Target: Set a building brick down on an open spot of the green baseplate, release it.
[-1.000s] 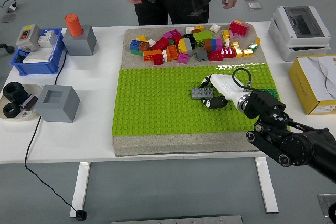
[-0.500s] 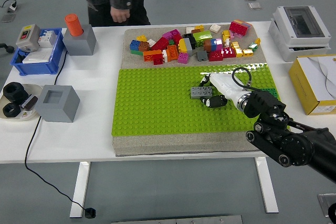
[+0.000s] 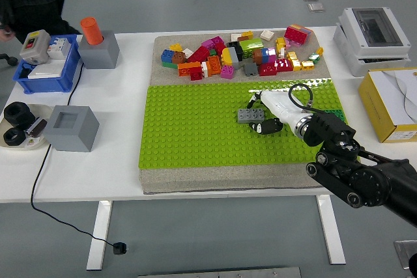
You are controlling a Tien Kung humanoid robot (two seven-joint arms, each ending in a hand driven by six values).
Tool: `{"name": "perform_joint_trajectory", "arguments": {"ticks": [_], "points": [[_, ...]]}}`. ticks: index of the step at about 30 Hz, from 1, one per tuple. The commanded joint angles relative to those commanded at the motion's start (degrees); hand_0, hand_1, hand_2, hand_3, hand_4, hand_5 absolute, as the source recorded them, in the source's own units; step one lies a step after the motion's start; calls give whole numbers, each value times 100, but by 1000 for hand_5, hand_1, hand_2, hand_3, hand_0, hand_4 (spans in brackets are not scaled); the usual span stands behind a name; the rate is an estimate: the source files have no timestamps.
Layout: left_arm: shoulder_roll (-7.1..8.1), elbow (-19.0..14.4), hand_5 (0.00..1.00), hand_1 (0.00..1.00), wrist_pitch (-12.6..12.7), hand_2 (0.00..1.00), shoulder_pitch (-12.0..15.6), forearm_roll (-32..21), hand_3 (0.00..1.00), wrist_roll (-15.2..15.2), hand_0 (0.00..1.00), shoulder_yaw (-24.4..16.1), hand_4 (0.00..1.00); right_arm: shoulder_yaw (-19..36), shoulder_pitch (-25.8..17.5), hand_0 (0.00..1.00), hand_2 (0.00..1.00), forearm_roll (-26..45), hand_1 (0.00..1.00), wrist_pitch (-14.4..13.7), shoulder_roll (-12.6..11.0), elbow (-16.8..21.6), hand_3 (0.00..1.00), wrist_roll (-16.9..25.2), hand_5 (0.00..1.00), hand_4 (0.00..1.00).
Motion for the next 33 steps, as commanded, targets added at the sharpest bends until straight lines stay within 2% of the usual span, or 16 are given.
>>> {"name": "perform_joint_trajectory", "arguments": {"ticks": [8,10,14,15,20,21,23,33], "points": [[-9,0,210,644,2,650,7,-9,668,-7,656,-2,706,235,-168,704,816,-131,765,4,-330,844,688,-73,196,773],[-13,0,207,644,2,649,8,-9,668,-9,656,-1,707,278,-216,715,817,-193,769,-5,-378,981,685,-76,229,801],[-16,0,207,644,3,649,17,-16,668,-5,656,0,707,261,-302,715,817,-385,769,31,-435,1112,685,-90,229,801],[-17,0,208,644,4,649,19,-16,668,-5,656,-2,708,243,-317,730,823,-471,781,49,-435,1126,613,-97,469,852],[-23,0,208,644,3,649,22,-16,668,-3,656,-2,708,201,-341,730,823,-705,781,64,-394,1119,613,-94,469,852],[-23,0,208,642,3,650,23,-14,668,-3,656,-3,708,197,-338,749,859,-717,806,64,-382,1098,595,-90,536,824],[-22,0,208,642,3,650,23,-13,668,-2,656,-3,708,185,-326,749,859,-721,806,62,-360,1050,595,-81,536,824],[-15,0,208,643,-1,651,11,0,668,-1,656,-3,708,132,-241,755,862,-648,803,39,-180,547,601,-16,537,808]]}}
